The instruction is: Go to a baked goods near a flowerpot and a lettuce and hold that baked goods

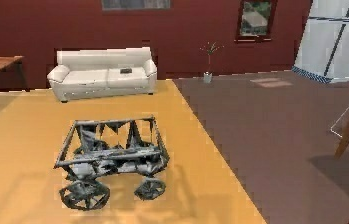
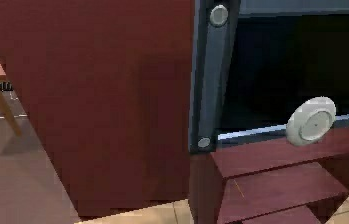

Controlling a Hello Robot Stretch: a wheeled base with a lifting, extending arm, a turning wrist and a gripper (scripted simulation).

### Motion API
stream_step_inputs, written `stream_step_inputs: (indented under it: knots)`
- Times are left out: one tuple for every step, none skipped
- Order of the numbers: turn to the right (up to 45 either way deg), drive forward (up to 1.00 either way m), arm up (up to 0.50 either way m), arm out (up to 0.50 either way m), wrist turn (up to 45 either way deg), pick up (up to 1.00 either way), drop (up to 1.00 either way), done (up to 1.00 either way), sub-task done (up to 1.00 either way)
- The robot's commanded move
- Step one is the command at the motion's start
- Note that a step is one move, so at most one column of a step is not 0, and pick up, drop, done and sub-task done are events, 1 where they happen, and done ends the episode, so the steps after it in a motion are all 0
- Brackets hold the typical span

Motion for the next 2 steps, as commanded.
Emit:
stream_step_inputs:
  knots:
    - [-45.0,0.00,0.00,0.00,0.0,0.00,0.00,0.00,0.00]
    - [-18.0,0.00,0.00,0.00,0.0,0.00,0.00,0.00,0.00]
